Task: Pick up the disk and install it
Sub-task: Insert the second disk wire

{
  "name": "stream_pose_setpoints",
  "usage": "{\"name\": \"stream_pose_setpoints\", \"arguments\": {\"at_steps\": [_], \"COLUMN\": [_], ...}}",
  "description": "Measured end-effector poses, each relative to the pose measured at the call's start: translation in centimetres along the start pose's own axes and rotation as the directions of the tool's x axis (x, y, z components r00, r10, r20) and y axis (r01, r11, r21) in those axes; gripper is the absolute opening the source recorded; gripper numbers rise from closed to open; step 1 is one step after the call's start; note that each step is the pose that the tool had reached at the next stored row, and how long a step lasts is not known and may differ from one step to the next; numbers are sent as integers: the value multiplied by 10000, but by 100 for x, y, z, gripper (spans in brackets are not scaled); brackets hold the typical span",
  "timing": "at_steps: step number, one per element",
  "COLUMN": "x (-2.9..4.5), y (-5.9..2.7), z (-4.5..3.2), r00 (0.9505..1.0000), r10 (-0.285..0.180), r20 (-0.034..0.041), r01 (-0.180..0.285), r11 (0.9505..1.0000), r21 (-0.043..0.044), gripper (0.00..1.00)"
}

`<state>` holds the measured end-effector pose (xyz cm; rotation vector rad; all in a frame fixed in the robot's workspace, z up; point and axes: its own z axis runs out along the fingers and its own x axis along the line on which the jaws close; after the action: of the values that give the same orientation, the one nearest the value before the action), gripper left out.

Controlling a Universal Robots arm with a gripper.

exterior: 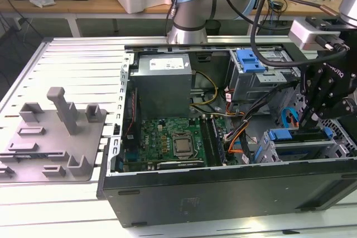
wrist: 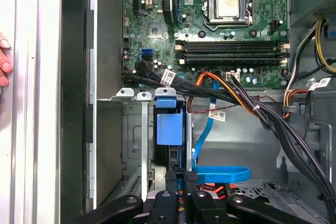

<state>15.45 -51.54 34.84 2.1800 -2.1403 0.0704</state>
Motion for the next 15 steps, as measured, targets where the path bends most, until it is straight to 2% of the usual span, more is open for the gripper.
{"name": "stream_pose_setpoints", "arguments": {"at_steps": [15], "x": [-3], "y": [-14], "z": [32], "r00": [10000], "r10": [1], "r20": [0], "r01": [-1], "r11": [10000], "r21": [0], "gripper": [16]}}
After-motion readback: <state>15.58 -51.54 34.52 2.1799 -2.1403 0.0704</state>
